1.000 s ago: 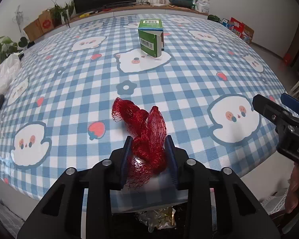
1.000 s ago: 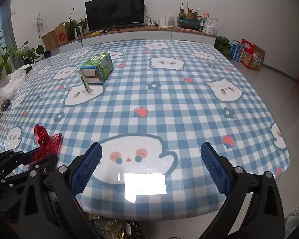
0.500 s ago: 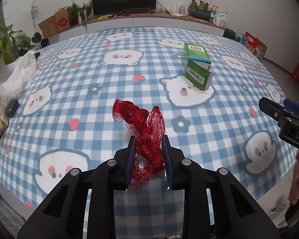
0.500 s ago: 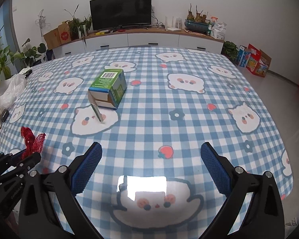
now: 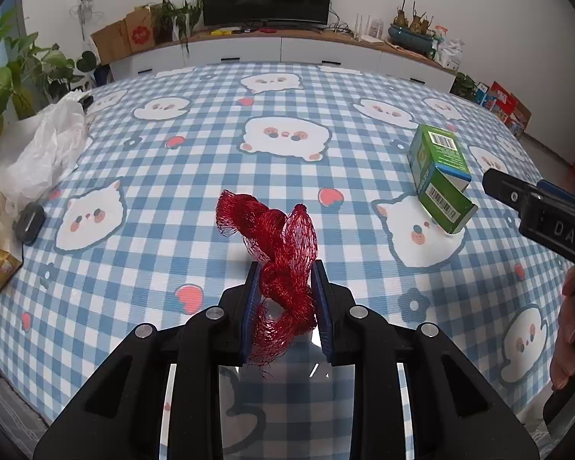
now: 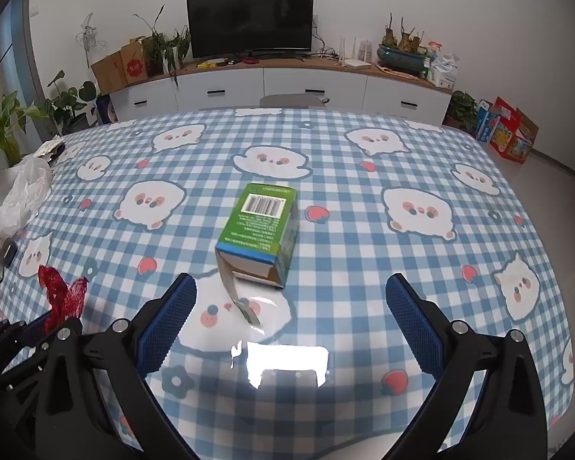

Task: Collect trash
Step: 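Grasp the red mesh net with the left tool while the right tool grasps the green box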

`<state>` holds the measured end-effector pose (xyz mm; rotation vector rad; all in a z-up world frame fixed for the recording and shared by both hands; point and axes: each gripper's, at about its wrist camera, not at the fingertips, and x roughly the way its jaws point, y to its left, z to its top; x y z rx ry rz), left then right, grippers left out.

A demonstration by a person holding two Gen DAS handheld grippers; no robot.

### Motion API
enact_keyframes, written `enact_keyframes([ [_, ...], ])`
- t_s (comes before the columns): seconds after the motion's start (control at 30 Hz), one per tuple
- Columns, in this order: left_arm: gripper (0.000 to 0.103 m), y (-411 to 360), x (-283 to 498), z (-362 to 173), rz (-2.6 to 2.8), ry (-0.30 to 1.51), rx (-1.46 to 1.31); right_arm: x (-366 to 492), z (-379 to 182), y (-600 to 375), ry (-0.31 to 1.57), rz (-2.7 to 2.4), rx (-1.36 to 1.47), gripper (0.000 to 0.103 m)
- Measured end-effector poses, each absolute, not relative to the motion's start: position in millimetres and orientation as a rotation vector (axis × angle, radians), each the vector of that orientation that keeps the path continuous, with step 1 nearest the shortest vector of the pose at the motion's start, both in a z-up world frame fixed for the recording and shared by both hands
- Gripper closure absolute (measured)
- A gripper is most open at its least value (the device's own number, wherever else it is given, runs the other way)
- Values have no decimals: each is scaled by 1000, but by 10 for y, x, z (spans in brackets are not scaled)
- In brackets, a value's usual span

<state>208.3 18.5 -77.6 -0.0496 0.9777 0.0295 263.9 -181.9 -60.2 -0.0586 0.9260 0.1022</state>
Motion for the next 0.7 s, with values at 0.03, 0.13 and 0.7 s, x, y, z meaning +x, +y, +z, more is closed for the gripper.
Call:
enact_keyframes([
  [0.03,77,209,2092,-790,34,981,-53,2680,-607,-1787,926,100,-60,8],
  [0.13,77,261,2103,-809,43,987,-58,2811,-655,-1709,942,88,-52,8],
  [0.7,78,269,2155,-933,46,1025,-73,3274,-883,-1528,1034,45,-23,36],
])
